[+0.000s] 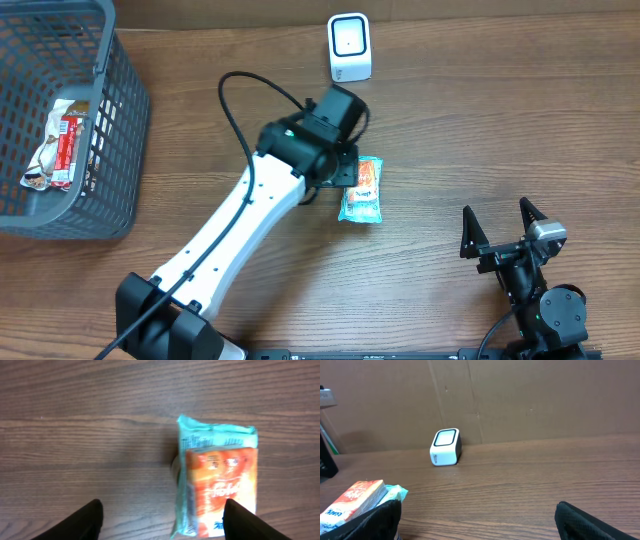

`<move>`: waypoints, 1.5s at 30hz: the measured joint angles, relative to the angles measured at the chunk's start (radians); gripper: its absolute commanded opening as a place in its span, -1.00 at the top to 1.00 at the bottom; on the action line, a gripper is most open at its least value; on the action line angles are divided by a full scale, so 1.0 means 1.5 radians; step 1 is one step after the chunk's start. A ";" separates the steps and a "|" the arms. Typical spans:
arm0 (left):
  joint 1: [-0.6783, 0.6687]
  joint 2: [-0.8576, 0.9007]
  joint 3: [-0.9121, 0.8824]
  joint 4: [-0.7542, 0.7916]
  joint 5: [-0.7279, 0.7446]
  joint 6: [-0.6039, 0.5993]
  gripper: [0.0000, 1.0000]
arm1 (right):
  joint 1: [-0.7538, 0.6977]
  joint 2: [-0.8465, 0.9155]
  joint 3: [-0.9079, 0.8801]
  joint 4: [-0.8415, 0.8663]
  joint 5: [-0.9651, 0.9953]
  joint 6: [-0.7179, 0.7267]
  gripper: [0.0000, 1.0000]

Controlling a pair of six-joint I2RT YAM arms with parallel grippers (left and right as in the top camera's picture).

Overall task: Scan the item barcode
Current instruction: 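Lower the wipes pack onto the table and open the left gripper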

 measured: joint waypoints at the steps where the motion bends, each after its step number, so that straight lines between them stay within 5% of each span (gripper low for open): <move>1: 0.011 0.000 0.000 0.000 0.016 0.013 -0.24 | 0.000 0.000 0.000 0.000 0.000 0.000 -1.00; 10: 0.090 0.000 0.000 0.024 0.212 0.124 -0.25 | 0.000 0.000 0.000 0.000 0.000 0.000 -1.00; 15: 0.092 0.000 0.000 0.027 0.257 0.145 0.09 | 0.000 0.000 0.000 0.000 0.000 0.000 -1.00; 24: 0.083 0.025 -0.001 0.031 0.275 0.147 0.07 | 0.000 0.000 0.000 0.000 0.000 0.000 -1.00; 45: 0.071 0.069 -0.047 0.061 0.294 0.142 0.37 | 0.000 0.000 0.000 0.000 0.000 0.000 -1.00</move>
